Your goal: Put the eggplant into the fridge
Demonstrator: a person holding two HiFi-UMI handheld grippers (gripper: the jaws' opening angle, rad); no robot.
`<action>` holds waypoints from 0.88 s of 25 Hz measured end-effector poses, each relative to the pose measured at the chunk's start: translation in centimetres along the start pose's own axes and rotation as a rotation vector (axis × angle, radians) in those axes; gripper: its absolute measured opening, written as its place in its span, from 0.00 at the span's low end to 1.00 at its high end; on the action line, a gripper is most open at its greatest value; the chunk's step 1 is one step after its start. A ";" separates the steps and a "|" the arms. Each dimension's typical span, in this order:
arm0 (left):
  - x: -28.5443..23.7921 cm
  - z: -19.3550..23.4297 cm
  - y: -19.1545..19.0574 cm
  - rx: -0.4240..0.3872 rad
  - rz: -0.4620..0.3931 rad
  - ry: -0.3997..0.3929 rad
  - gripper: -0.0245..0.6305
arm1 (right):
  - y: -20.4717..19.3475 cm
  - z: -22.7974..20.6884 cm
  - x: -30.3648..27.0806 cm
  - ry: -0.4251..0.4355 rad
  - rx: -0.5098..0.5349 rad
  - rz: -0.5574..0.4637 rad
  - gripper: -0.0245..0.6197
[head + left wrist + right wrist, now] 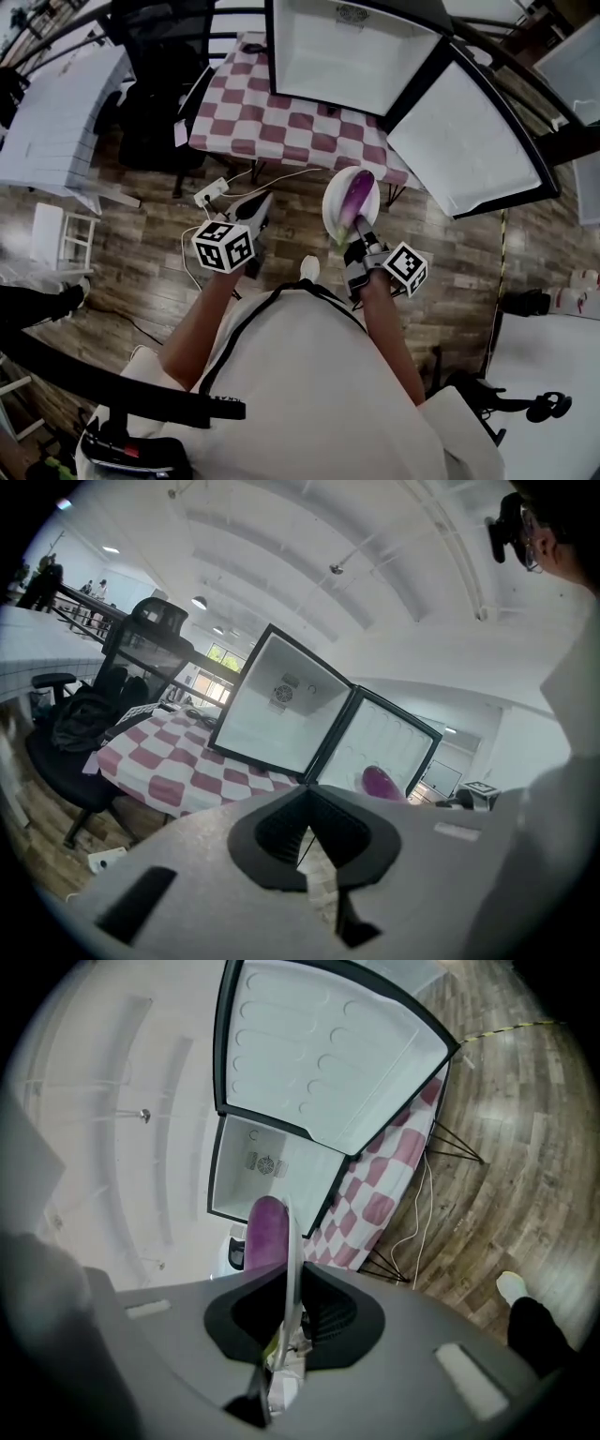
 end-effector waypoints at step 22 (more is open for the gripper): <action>-10.3 -2.3 1.5 -0.001 -0.025 0.122 0.04 | 11.5 -3.1 -6.1 0.015 0.022 0.152 0.10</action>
Point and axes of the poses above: the fingertips, and each gripper's own axes: x backward along the fingers, z to its left, y out of its top, the point moved 10 cm from there along x, backward along the fingers
